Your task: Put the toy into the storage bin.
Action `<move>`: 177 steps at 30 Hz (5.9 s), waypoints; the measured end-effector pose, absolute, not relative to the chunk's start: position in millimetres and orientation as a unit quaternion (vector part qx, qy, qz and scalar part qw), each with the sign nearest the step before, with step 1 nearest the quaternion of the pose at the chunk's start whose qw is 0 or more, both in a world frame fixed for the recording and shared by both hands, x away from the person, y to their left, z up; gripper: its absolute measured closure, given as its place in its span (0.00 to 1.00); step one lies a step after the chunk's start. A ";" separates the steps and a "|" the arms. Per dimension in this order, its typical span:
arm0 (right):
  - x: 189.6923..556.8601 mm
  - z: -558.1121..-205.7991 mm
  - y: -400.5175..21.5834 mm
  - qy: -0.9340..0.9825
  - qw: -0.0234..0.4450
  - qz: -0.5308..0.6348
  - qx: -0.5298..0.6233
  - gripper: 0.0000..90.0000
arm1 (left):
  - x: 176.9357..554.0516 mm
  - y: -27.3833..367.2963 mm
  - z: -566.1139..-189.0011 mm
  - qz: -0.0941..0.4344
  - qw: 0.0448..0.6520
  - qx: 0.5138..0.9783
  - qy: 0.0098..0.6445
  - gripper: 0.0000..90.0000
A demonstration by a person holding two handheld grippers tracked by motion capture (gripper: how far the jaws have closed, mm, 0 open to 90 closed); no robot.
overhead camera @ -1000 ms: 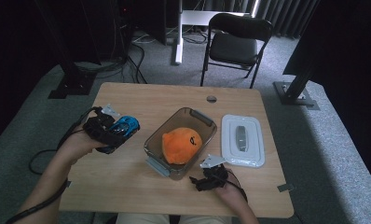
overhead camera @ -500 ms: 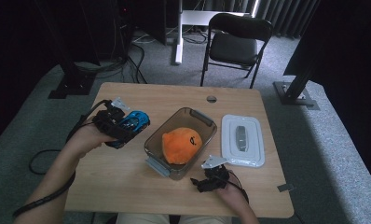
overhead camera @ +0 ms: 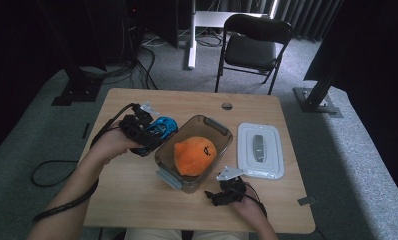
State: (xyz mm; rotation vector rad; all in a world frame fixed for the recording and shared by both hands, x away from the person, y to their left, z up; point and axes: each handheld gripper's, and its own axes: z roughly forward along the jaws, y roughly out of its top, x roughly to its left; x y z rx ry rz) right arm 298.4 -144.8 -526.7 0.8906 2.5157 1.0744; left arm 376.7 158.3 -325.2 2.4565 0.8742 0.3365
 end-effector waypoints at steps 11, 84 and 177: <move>298.2 -526.7 -145.4 0.867 0.131 0.370 0.308 0.14 | 386.5 126.9 -329.7 0.110 0.252 0.908 0.317 0.32; 297.5 -526.7 -148.1 0.867 0.130 0.370 0.306 0.14 | 395.4 71.1 -371.1 0.067 0.240 0.925 0.288 0.02; 319.3 -502.5 -173.1 0.799 0.201 0.384 0.417 0.14 | 415.5 197.2 -493.0 0.094 0.340 0.860 0.370 0.02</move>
